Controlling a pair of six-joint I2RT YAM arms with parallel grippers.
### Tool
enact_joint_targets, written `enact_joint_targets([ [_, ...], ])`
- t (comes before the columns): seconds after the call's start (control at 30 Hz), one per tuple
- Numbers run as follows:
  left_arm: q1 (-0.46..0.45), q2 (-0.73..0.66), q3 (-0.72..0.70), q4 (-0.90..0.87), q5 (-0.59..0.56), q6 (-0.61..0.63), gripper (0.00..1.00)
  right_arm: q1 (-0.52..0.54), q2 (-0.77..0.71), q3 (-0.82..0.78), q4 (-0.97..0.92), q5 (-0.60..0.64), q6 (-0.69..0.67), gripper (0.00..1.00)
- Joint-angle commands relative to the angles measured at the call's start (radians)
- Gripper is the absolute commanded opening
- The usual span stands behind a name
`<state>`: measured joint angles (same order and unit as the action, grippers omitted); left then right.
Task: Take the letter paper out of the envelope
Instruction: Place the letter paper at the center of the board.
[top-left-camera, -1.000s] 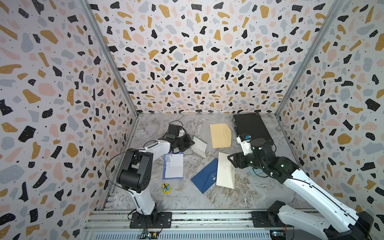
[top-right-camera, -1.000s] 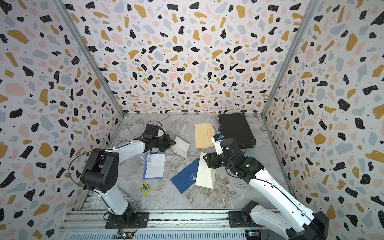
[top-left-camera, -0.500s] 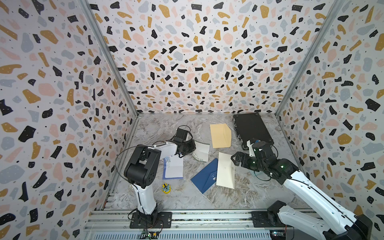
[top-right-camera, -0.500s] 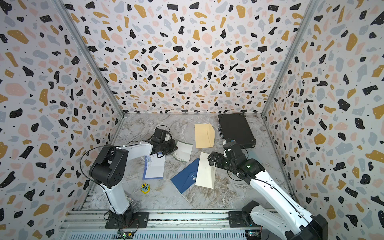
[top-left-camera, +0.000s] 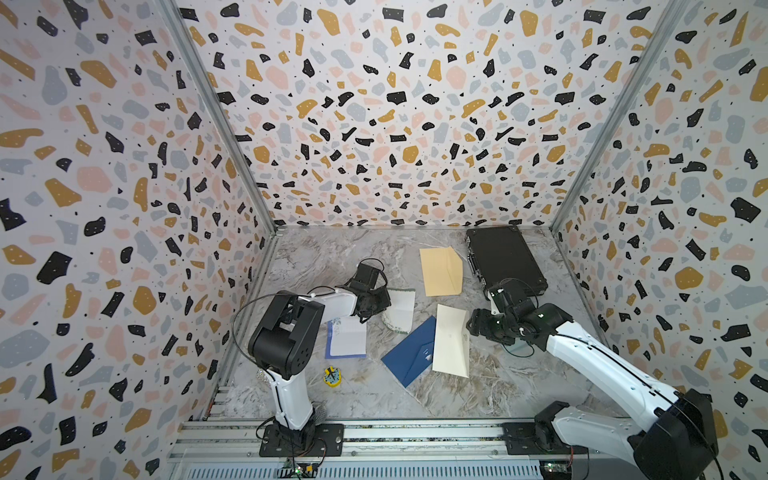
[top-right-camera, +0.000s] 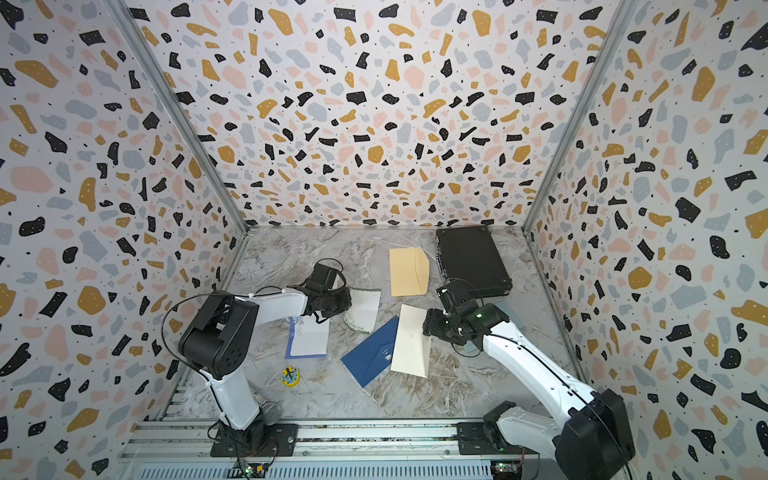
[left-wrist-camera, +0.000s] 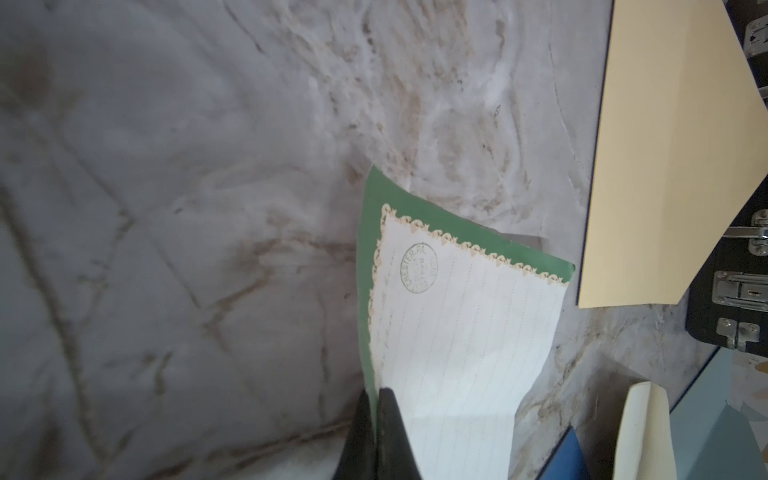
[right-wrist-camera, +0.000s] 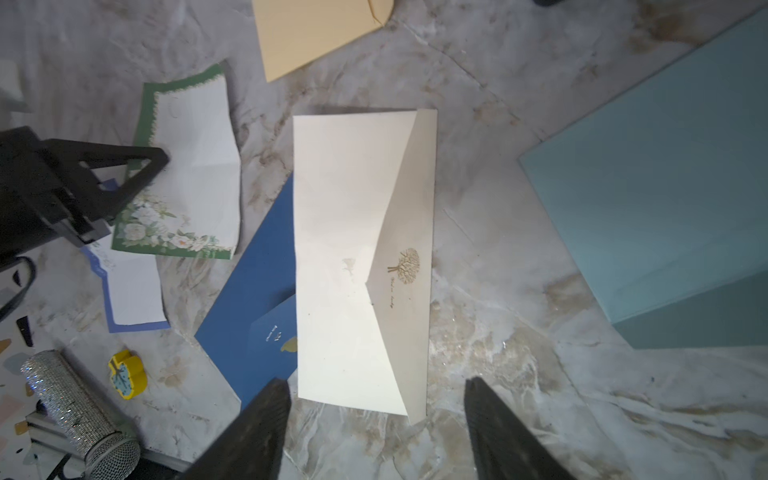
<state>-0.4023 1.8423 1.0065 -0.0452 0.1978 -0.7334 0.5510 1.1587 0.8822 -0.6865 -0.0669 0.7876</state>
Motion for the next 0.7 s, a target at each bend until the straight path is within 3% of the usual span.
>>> enact_joint_targets([
  [0.0, -0.002, -0.046, -0.003, -0.017, -0.002, 0.008, 0.14, 0.011, -0.001, 0.032, -0.043, 0.042, 0.018, 0.64],
  [0.37, -0.001, -0.146, -0.027, -0.051, -0.006, 0.006, 0.39, 0.035, 0.107, 0.078, -0.03, 0.05, 0.005, 0.67],
  [0.67, -0.002, -0.286, -0.045, -0.11, 0.007, -0.004, 0.69, 0.121, 0.203, 0.096, 0.002, 0.211, 0.028, 0.68],
])
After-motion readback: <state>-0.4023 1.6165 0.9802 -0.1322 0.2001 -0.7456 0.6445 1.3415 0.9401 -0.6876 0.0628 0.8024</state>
